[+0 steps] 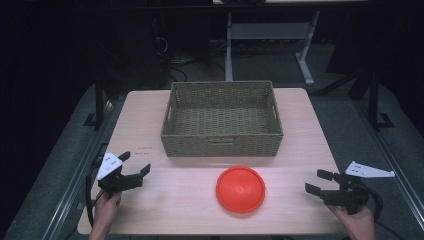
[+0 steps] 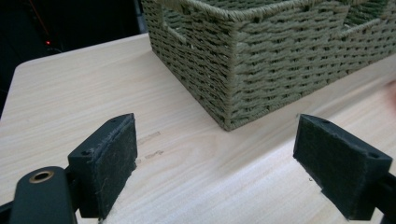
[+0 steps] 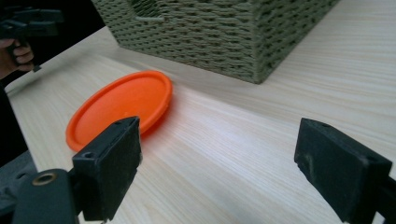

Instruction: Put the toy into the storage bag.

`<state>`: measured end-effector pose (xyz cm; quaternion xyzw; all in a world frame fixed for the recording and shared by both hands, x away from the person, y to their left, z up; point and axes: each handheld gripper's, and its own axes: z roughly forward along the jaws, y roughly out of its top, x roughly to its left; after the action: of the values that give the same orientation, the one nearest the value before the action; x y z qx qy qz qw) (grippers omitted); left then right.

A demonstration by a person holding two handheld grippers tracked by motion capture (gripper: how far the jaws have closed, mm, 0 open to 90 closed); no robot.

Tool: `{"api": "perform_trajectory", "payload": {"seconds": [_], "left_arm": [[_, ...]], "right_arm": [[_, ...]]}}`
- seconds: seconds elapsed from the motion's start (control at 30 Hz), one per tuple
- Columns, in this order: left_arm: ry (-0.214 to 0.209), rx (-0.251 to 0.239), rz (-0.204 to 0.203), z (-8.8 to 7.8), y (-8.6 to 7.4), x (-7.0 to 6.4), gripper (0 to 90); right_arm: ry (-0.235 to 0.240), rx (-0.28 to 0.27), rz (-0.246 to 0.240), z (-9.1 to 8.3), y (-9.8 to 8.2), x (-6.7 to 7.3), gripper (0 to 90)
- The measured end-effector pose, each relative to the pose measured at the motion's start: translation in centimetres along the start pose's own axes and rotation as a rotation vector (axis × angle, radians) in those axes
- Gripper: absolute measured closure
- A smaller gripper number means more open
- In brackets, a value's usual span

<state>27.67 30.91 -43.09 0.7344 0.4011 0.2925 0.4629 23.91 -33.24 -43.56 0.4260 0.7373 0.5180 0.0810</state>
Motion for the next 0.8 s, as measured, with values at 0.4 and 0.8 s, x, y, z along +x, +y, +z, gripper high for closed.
{"api": "perform_trajectory", "payload": {"seconds": [0.4,0.8], "left_arm": [[-0.010,-0.004,-0.005,0.2,-0.1,0.0,13.0],[-0.020,-0.002,0.001,0.2,0.0,-0.2,13.0]], "right_arm": [[0.063,0.089,-0.039,1.9,2.9,1.7,13.9],[0.106,0.171,-0.065,4.3,4.9,2.6,13.9]]}}
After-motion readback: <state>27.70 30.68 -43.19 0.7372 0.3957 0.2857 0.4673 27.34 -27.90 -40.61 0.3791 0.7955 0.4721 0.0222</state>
